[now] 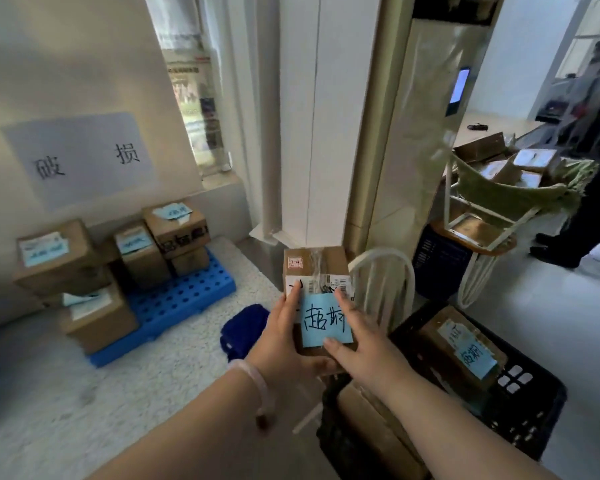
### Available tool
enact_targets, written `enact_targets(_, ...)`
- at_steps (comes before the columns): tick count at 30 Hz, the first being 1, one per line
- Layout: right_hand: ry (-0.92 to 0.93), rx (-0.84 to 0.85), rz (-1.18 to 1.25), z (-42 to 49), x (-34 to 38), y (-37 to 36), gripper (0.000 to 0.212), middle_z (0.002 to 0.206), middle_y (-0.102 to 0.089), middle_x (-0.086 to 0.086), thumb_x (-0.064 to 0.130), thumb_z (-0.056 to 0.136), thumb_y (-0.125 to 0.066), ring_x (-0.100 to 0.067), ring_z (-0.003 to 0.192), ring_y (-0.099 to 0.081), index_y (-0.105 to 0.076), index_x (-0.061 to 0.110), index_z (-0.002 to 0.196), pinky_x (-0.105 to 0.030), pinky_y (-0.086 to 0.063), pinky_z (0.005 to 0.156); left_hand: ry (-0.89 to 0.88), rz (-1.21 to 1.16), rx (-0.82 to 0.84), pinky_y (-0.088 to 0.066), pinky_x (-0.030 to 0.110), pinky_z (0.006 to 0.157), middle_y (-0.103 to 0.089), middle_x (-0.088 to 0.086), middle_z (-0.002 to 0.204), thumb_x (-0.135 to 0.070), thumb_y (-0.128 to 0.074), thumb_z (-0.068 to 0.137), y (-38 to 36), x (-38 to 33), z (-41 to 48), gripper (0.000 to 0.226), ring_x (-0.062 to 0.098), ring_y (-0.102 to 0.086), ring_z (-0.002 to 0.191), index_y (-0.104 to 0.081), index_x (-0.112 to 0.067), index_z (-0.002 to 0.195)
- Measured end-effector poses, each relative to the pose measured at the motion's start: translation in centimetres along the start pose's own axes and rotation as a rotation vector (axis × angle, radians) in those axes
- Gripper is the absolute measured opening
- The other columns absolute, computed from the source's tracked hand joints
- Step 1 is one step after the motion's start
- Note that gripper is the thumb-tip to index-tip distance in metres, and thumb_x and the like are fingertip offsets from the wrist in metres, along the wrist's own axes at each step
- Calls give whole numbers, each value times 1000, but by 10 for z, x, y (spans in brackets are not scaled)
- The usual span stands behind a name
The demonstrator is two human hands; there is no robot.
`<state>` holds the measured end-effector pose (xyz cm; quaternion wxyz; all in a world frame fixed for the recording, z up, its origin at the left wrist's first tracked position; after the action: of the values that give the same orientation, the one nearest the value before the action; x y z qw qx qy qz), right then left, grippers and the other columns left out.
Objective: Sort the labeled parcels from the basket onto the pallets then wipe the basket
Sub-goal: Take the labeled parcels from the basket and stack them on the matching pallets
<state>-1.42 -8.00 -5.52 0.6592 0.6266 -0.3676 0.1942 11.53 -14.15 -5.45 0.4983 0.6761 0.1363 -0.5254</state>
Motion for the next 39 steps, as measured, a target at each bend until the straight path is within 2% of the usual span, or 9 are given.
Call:
enact_targets(3,91,36,30,6,52,-50,84,145,-27,13,51,90,-61,-10,127,-39,6,73,136,-40,-49,101,26,18,-66,-33,36,116,-16,-13,150,-56,-89,51,59,33,-34,133,12,-25,140,11,-58,138)
enact_targets(7,181,142,129,3,128,-131,84,140,-19,16,40,91,-65,-6,125,-34,-3,68,141,-26,-49,98,119,-60,-157,-45,42,106,-25,-15,145,-71,-86,38,140,89,-94,138,13,-39,135,6,-65,141)
enact_targets(10,230,218,206,-5,183,-194,82,134,-19,16,33,90,-68,-4,125,-37,-10,67,137,-21,-50,95,180,-130,-229,-49,39,103,-25,-25,137,-56,-91,42,201,122,-145,131,9,-40,131,1,-67,135)
enact_targets(13,272,292,217,-13,234,-257,80,140,-18,17,33,89,-69,-4,125,-35,-17,62,143,-15,-52,88,241,-141,-282,-50,32,101,-28,-16,139,-32,-94,54,258,156,-193,129,9,-42,129,-2,-59,140)
enact_targets(18,294,438,358,-33,306,-352,79,141,-35,8,27,85,-74,-11,127,-44,-25,69,131,-33,-49,102,320,-38,-368,-40,29,109,-28,-15,136,-38,-91,60,341,202,-267,125,7,-37,128,-4,-49,149)
enact_targets(23,340,539,261,-48,357,-420,80,133,-34,10,31,84,-76,-8,119,-44,-25,65,136,-19,-47,90,373,7,-444,-37,30,111,-25,-16,131,-39,-90,62,390,236,-330,113,7,-34,127,-9,-55,139)
enact_targets(27,364,611,185,-56,390,-465,83,135,-32,7,35,83,-75,-10,118,-44,-23,60,143,-26,-47,94,415,7,-507,-36,24,107,-24,-12,134,-39,-90,63,419,261,-366,108,8,-34,126,-8,-61,129)
enact_targets(35,403,761,194,-47,447,-545,82,134,-33,6,29,83,-75,-5,112,-44,-25,52,145,-14,-44,80,548,-22,-583,-34,23,108,-23,-11,142,-41,-88,64,474,320,-404,118,7,-31,129,-5,-47,148)
enact_targets(39,405,833,192,-36,464,-585,82,135,-37,9,40,76,-77,-10,117,-46,-26,63,137,-31,-50,95,644,-35,-581,-37,35,112,-23,-12,141,-45,-88,61,498,349,-414,122,9,-33,129,-6,-46,150)
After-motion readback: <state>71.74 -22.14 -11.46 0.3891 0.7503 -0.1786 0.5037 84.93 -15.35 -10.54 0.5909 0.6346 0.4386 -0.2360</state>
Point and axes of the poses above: each hand's wrist, its own z-axis towards the middle knuckle, its own y-axis out of the back of the hand, x = y × z, the point moved 10 cm from there along z, towards the middle knuckle
